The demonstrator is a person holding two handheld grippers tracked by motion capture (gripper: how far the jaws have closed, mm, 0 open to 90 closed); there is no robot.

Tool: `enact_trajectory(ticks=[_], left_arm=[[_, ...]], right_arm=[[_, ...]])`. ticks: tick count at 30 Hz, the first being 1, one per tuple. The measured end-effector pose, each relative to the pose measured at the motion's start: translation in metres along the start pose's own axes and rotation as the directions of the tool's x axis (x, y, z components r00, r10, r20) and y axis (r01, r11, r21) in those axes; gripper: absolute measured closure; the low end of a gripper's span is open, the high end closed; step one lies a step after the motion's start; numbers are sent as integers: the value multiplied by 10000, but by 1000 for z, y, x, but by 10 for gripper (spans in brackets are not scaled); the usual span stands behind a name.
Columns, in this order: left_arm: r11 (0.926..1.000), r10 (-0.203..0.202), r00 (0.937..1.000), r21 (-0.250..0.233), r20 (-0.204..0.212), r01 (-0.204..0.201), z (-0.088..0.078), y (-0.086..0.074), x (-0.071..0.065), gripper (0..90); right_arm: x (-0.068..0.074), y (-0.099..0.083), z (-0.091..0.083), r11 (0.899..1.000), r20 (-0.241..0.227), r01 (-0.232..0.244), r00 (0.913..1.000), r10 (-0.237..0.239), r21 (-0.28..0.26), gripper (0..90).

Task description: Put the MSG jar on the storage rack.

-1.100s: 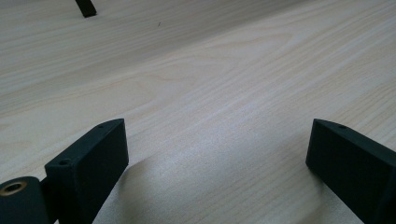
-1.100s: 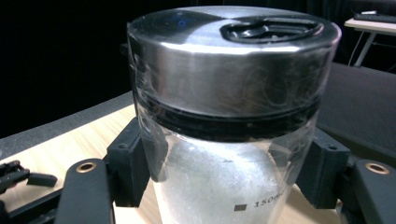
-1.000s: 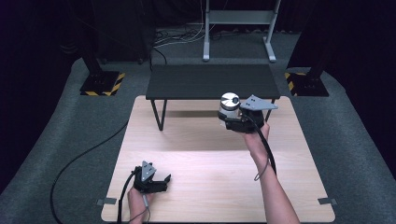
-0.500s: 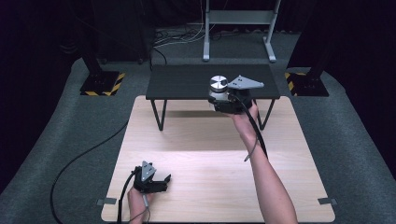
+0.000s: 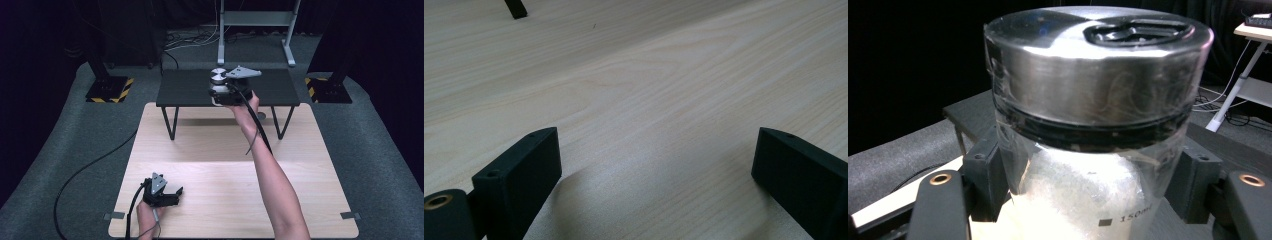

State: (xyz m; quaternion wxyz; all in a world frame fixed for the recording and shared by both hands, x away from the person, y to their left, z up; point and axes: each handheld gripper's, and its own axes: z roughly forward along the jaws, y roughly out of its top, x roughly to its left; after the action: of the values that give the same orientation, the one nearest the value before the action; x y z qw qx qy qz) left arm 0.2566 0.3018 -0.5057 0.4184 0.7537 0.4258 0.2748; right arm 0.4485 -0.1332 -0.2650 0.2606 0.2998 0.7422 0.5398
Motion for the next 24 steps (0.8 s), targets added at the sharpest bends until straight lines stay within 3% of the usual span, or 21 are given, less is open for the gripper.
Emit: enact_trajectory(ticks=[13,24], left_arm=[[10000,40,10000,42,20,-40,0,1,1,54],[10000,46,10000,37,15,-46,0,1,1,53]], right_arm=[[5,8,56,9997,-82,-215,9997,216,125,301],[5,9,81,9984,24,-474,9989,473,317,300]])
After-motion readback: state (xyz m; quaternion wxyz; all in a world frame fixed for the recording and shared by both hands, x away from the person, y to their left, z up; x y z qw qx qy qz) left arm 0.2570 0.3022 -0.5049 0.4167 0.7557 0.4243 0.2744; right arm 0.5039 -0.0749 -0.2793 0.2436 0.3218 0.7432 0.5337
